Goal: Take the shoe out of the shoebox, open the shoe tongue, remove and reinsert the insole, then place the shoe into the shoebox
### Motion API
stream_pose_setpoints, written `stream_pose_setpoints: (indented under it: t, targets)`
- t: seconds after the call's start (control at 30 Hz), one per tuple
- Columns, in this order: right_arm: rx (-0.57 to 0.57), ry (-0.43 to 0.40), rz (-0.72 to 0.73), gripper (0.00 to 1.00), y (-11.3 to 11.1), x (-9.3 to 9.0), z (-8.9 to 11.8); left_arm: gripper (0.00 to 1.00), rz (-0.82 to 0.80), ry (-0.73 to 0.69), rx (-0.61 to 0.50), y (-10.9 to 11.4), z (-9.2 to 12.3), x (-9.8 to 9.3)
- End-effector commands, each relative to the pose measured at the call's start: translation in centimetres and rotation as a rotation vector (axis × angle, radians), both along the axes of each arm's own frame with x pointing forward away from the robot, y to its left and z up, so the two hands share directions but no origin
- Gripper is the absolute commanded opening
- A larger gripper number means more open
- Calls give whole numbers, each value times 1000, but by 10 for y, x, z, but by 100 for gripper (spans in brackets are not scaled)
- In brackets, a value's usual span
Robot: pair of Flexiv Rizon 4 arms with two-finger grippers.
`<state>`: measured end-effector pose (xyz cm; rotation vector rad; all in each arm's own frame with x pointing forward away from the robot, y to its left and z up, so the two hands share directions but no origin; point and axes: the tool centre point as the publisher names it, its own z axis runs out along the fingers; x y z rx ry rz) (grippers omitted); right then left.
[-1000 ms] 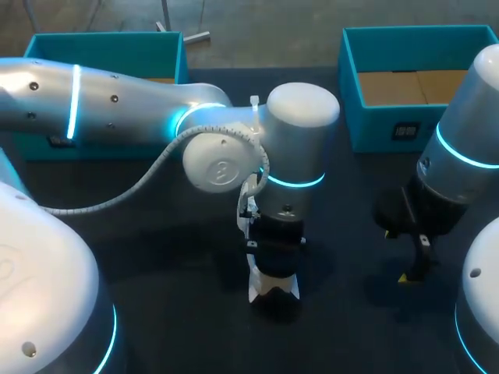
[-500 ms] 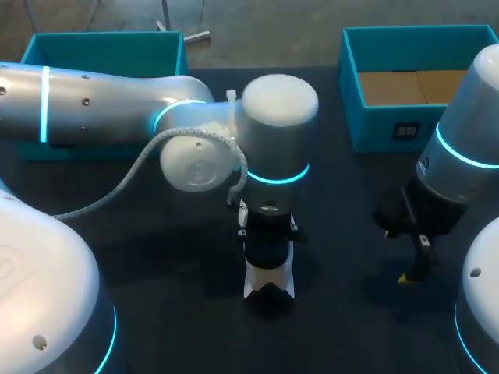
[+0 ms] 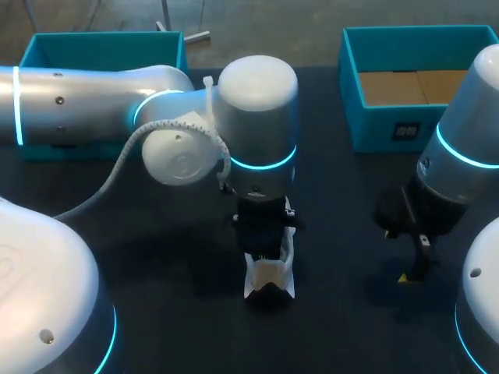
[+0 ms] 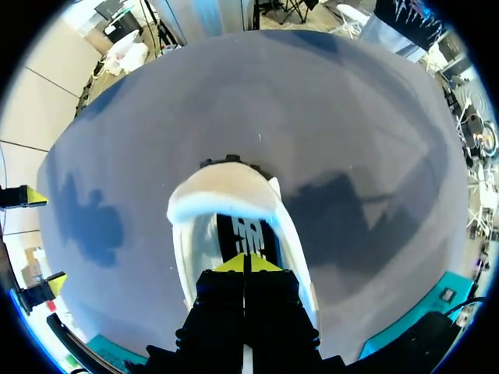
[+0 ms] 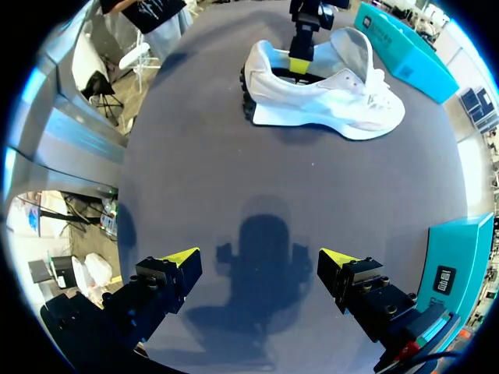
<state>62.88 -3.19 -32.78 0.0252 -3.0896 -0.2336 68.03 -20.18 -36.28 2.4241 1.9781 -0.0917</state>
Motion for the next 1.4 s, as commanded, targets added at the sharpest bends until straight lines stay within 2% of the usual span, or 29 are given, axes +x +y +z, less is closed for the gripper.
stream_pose_setpoints:
  t: [0.03, 0.37, 0.6, 0.9, 0.97, 1.07, 1.1, 1.23, 1.4]
  targets:
    - [-1, -2, -1, 100, 0, -1, -1, 0, -8, -12, 18, -7, -1, 6]
    - [-1, -2, -1, 100, 0, -1, -1, 0, -16, -61, 36, -11, -4, 6]
    - [-1, -2, -1, 100, 0, -1, -1, 0, 43, -95, 43, 0, -5, 9]
    - [-1, -2, -1, 100, 0, -1, -1, 6, 90, -124, 43, 6, -4, 16]
    - [-1, -2, -1, 100, 0, -1, -1, 22, 88, -126, 42, 6, -3, 16]
    - [-1, -2, -1, 100, 0, -1, -1, 35, 87, -129, 41, 7, -2, 17]
    - [-1, -2, -1, 100, 0, -1, -1, 44, 86, -132, 41, 8, -1, 17]
    - [-1, -2, -1, 100, 0, -1, -1, 55, 82, -134, 45, 10, 0, 15]
    - [-1, -2, -1, 100, 0, -1, -1, 88, 95, -122, 33, 15, 0, 14]
